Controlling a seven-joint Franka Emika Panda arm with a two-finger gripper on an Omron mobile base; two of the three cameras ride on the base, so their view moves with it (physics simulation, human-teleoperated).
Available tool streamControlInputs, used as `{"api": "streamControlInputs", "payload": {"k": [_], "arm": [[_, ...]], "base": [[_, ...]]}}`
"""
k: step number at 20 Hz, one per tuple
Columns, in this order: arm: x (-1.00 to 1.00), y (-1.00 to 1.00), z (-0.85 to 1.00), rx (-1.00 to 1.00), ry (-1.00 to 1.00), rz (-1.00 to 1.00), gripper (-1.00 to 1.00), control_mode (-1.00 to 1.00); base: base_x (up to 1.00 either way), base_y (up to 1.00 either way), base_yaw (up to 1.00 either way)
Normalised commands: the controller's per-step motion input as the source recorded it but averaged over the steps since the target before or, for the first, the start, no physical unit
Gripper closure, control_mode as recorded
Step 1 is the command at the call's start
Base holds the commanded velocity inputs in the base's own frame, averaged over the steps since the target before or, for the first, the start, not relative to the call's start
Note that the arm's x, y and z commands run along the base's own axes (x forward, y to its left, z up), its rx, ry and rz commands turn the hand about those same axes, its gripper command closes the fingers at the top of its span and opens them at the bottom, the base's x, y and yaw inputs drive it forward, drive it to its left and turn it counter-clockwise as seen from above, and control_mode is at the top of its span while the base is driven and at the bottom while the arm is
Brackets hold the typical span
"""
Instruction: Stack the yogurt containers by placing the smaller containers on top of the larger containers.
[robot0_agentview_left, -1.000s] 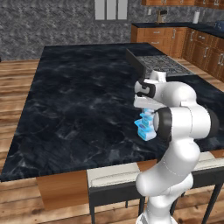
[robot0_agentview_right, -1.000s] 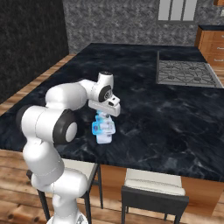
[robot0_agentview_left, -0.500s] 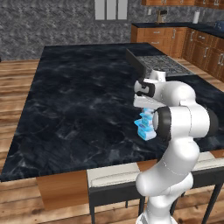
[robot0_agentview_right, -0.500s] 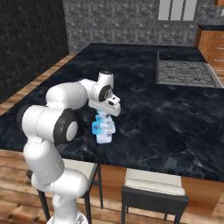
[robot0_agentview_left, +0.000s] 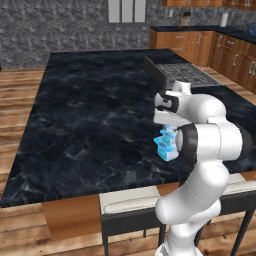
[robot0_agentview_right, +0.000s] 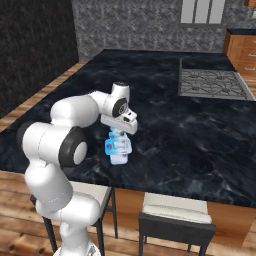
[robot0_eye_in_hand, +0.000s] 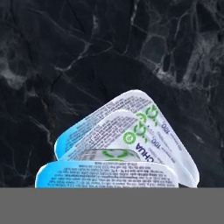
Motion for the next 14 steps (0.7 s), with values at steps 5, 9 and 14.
{"api": "streamControlInputs", "payload": {"k": [5,9,14], "arm": [[-0.13,0.00,0.00,0.00,0.00,-0.05,-1.00,-1.00],[-0.01,0.00,-0.06,0.00,0.00,-0.05,-1.00,-1.00],[0.00,0.00,-0.02,0.00,0.00,-0.05,-1.00,-1.00]], "base": [[0.00,0.00,0.00],[0.00,0.00,0.00],[0.00,0.00,0.00]]}}
